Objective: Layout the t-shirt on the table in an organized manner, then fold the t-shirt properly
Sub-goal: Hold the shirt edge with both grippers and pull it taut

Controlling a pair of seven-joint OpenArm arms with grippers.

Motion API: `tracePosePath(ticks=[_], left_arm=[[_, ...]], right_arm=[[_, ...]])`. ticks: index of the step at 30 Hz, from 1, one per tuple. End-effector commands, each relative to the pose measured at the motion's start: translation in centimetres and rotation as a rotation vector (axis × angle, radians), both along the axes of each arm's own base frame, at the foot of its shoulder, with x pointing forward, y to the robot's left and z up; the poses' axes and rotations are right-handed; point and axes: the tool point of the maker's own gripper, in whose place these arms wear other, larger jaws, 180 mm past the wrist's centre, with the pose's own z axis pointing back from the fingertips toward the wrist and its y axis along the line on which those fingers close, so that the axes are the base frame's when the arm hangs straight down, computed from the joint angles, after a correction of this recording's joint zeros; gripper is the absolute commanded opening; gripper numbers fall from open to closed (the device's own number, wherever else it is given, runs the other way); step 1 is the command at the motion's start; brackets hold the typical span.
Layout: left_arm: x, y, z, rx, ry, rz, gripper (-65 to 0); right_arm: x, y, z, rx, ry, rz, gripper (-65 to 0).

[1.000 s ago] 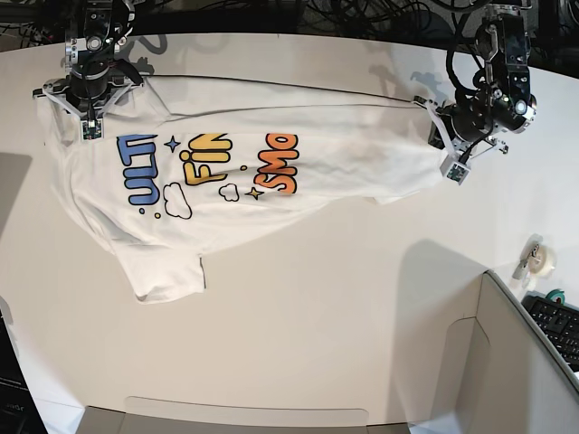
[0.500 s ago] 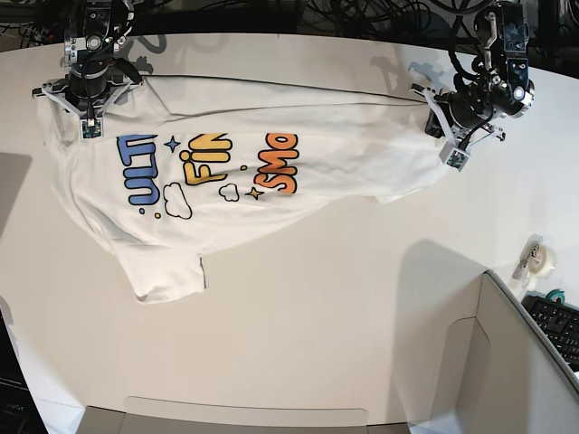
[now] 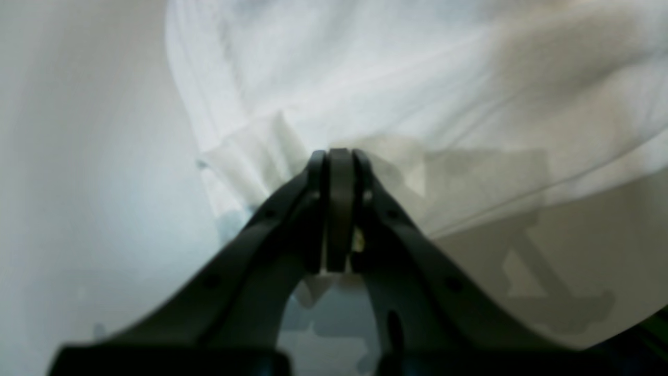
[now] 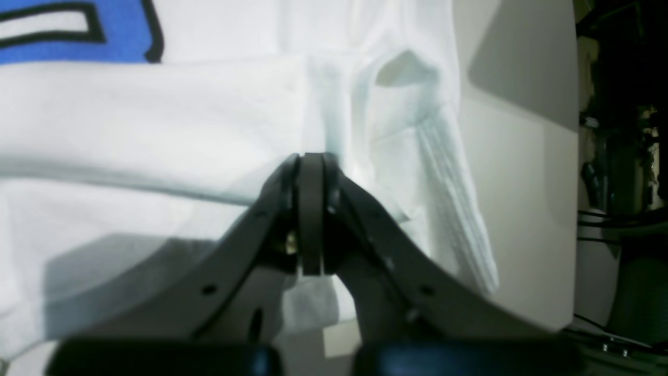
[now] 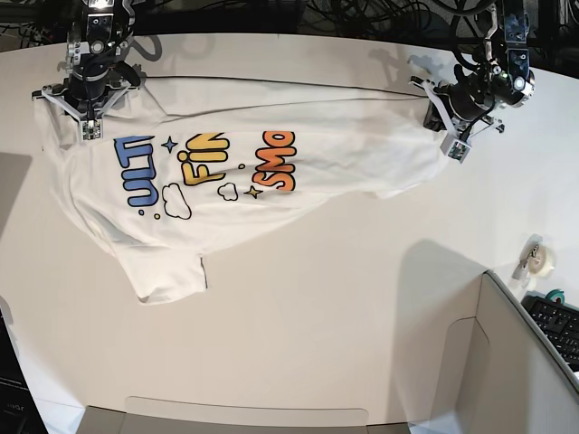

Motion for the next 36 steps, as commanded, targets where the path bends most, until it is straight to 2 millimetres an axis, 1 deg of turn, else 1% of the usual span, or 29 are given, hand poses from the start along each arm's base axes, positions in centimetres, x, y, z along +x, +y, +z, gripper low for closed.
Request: tracePosePath(ticks=[1,4,6,9,12,17,18,20,23,26,29,32,34,36], left_arm=[[-1.7,0.7,-0.7,0.036,0.065,-0.013,-65.0],[-2.3,0.6,-0.8,0.037,0.073,-0.016,-65.0],[-3.2,0.4,-0.8,0.038,0.084,-0.025,-65.0],[-3.9,0.2,-0.7,0.039,0.092,-0.031,-65.0],[-5.2,0.1,-1.1,0.039,0.119,-0.035,-65.0],[-6.3,-0.2,-1.0,0.038,0.134,-0.046,-65.0],[-6.6,-0.2,-1.0,0.038,0.139,-0.044,-65.0],[-7.0,1.0,-0.9,0.056,0.144,-0.013,-65.0],[-7.1,2.4,-0.5,0.074,0.136,0.025,-65.0],[-6.9,3.1,-0.1,0.085,0.123,0.043,-65.0],[-6.9,3.1,-0.1,0.085,0.123,0.043,-65.0],[-6.8,3.1,-0.1,0.085,0.120,0.042,-65.0],[-6.3,2.8,0.6,0.088,0.097,0.029,-64.9],[-5.6,2.3,1.8,0.096,0.062,0.009,-64.5]], right_arm=[[-2.4,0.7,-1.9,0.046,0.110,-0.010,-65.0],[-3.4,0.8,-2.4,0.047,0.137,-0.008,-65.0],[-4.1,0.9,-2.5,0.046,0.151,-0.007,-65.0],[-4.8,1.0,-2.1,0.042,0.152,0.000,-65.0],[-5.3,1.2,-1.4,0.038,0.149,0.009,-65.0],[-6.5,1.2,-1.3,0.034,0.168,0.011,-65.0],[-6.6,1.2,-1.4,0.035,0.172,0.011,-65.0],[-6.8,1.2,-1.4,0.035,0.175,0.011,-65.0],[-6.8,1.0,-1.3,0.028,0.175,0.007,-65.0],[-6.3,0.3,-1.0,0.004,0.174,0.026,-65.0],[-6.1,0.2,-0.8,0.000,0.166,0.028,-65.0],[-5.4,0.4,0.0,0.000,0.136,0.033,-65.0],[-5.0,0.7,0.9,-0.003,0.109,0.038,-65.0],[-4.4,1.0,2.0,-0.006,0.076,0.046,-65.0]])
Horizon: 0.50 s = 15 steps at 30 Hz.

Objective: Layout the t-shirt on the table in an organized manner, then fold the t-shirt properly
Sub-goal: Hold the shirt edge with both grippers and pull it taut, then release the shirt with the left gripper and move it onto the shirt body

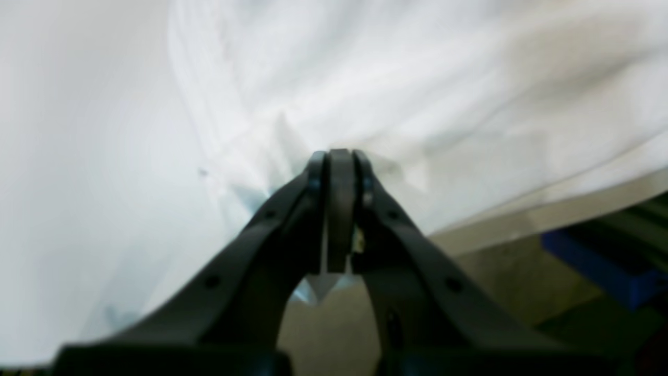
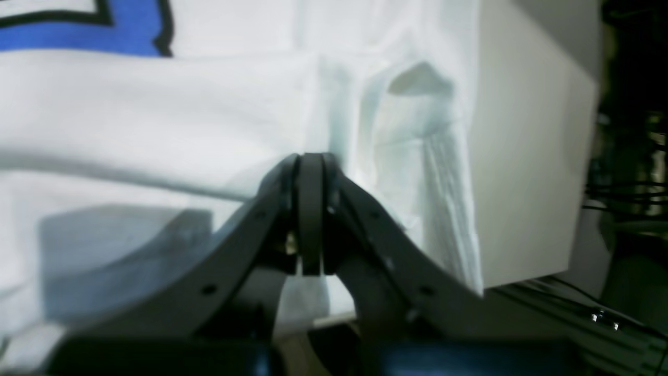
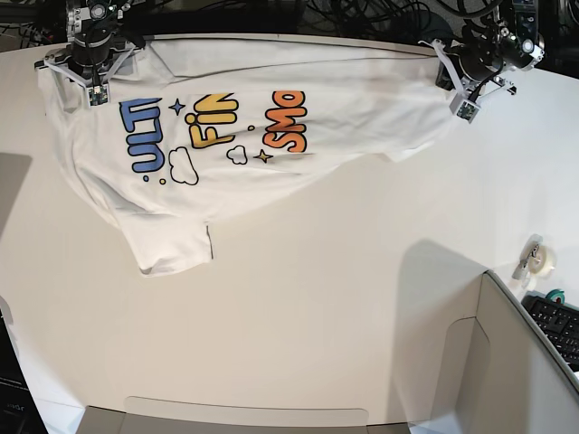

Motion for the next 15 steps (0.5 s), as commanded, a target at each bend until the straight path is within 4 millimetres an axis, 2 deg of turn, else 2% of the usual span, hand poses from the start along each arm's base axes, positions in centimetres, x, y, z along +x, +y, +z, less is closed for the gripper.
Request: tracePosePath(ticks=[1,3,6,8,10,12,15], left_arm=[[1.0,0.0,1.4,0.010,-0.054,-0.016,-63.6],[1.5,-0.4,2.4,0.018,-0.085,-0.032,-59.9],[1.7,0.9,3.3,0.052,-0.091,0.009,-53.1],[1.7,1.6,3.6,0.059,-0.100,0.047,-50.4],[2.1,2.3,4.0,0.069,-0.118,0.070,-49.7],[3.1,2.6,4.5,0.075,-0.146,0.080,-49.4],[4.7,2.7,5.4,0.076,-0.188,0.083,-49.2]], right_arm=[[0.6,0.1,1.2,-0.008,-0.041,0.013,-65.0],[1.2,0.4,2.1,-0.010,-0.071,0.019,-65.0],[1.6,0.6,2.6,-0.002,-0.093,0.014,-65.0],[1.5,0.1,2.8,-0.011,-0.100,-0.007,-65.0],[1.4,-0.2,3.0,-0.010,-0.109,-0.031,-65.0],[2.1,0.2,3.3,0.006,-0.139,-0.048,-65.0],[3.0,1.7,3.2,0.049,-0.163,-0.049,-65.0]])
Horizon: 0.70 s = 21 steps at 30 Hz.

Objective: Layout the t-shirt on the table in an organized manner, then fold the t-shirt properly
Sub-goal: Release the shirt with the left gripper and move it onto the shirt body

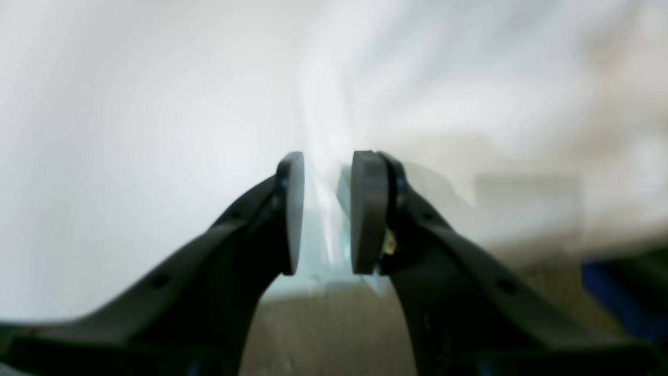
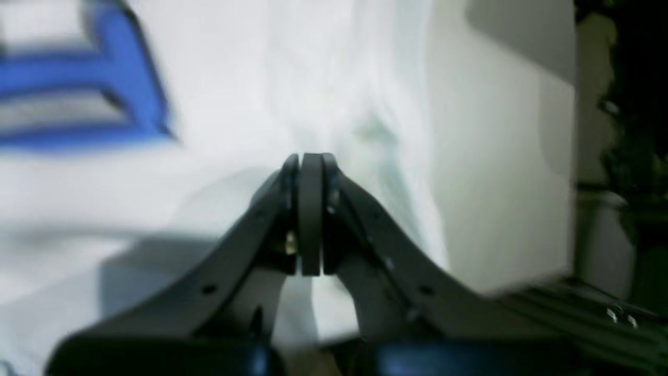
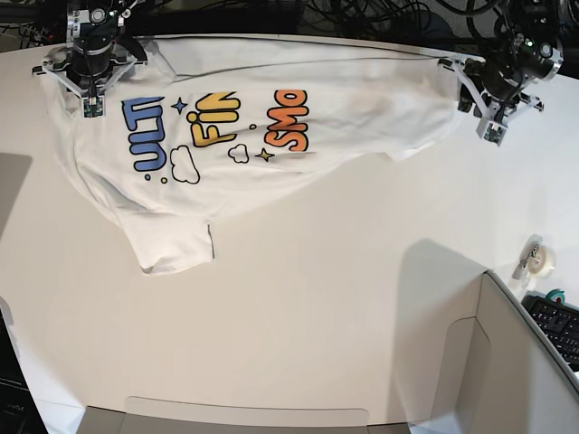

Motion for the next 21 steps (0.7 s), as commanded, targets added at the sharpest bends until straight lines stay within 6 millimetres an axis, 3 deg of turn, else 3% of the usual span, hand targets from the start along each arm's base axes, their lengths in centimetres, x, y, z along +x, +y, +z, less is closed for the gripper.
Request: tracePosePath(ticks=[1,7,11,13,16,21], left_arm=[[1.0,0.2,1.0,0.014,-0.033,-0.009,-49.2],[6.5,1.0,4.5,0.054,-0.092,0.015,-46.9],[9.9,-0.1,6.7,-0.035,-0.145,-0.003,-41.9],[11.7,-1.2,7.4,-0.141,-0.181,-0.022,-40.9],[12.7,-2.0,6.2,-0.278,-0.154,-0.021,-40.7],[12.2,-3.3,0.9,-0.409,0.036,-0.027,-40.7]], right_arm=[[1.2,1.5,0.8,0.023,-0.050,0.028,-65.0],[3.3,9.4,0.1,0.167,-0.075,0.172,-65.0],[3.1,11.6,-0.3,0.208,-0.064,0.207,-65.0],[2.9,11.7,-0.5,0.207,-0.055,0.217,-65.0],[2.3,11.6,-1.3,0.205,-0.016,0.209,-65.0],[1.6,10.8,-2.1,0.185,0.042,0.197,-65.0]])
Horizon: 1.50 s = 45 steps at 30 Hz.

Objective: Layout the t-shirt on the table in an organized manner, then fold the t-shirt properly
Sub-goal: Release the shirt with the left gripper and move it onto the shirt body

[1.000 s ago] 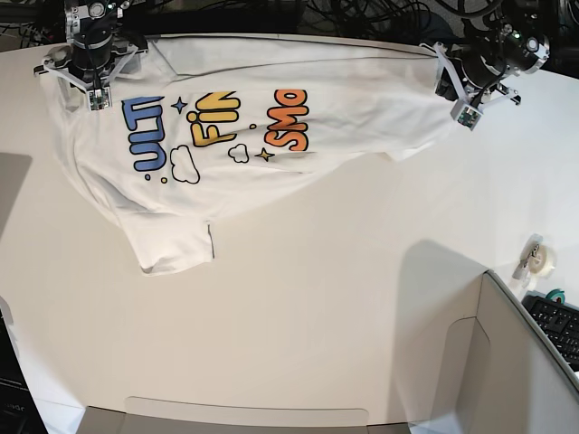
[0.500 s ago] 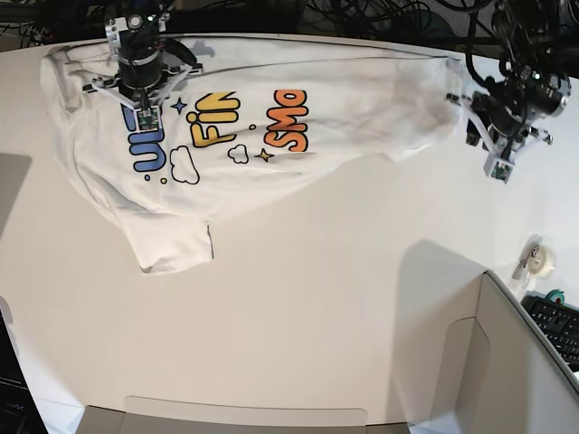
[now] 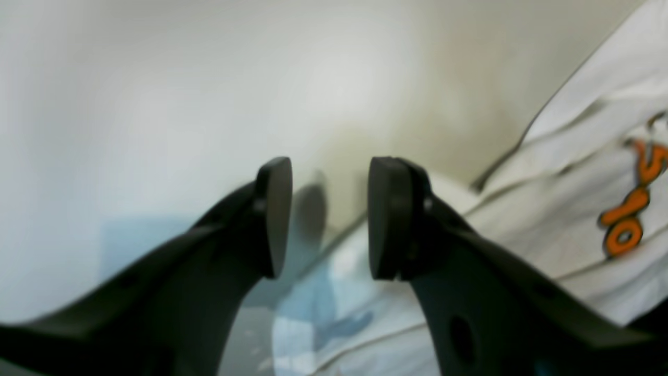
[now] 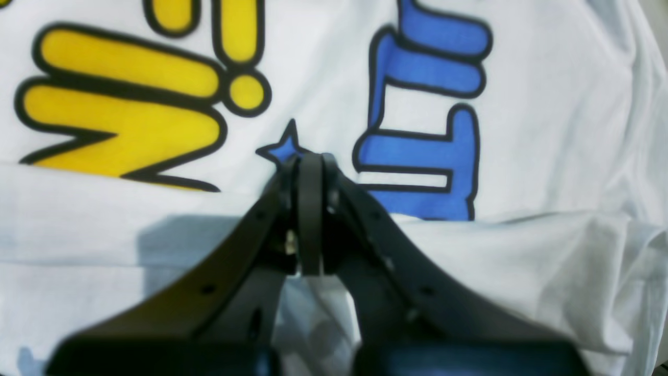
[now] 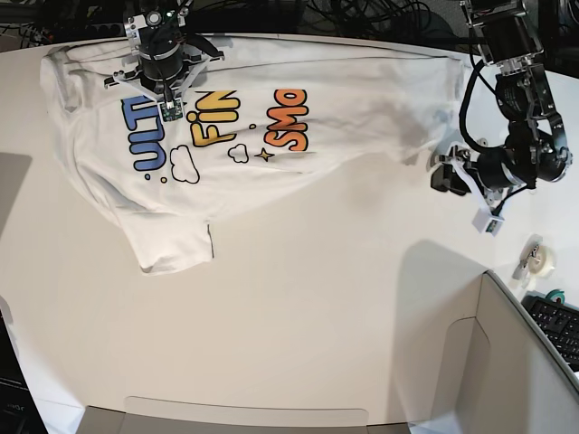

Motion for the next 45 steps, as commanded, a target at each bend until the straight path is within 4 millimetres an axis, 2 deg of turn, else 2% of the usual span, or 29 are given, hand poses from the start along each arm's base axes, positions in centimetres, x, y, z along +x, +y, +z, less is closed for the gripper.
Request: tracePosePath(ticks=[1,5,12,31,45], left_arm=[[1.2,-0.6,1.1,-0.031,-0.045,-0.021,-40.7],[0.5,-1.8,-0.3,-0.068,0.009,-0.048,-40.7],[0.7,-1.9,-0.2,-0.068,0.004,-0.054,-40.7],[-0.3,-5.1,-1.6,-0.085,0.052,-0.142,-40.7],[-0.3,-5.2,-1.6,-0.087,0.051,-0.141,-40.7]], right_arm=[[0.4,-0.4,0.7,-0.015,-0.028,0.006,-65.0],[0.6,-0.8,0.1,-0.028,-0.015,0.010,-65.0],[-0.2,-1.0,-2.3,-0.033,0.052,0.011,-65.0],[-0.3,-1.0,-2.5,-0.031,0.059,0.009,-65.0],[-0.3,-0.9,-2.5,-0.030,0.059,0.008,-65.0]])
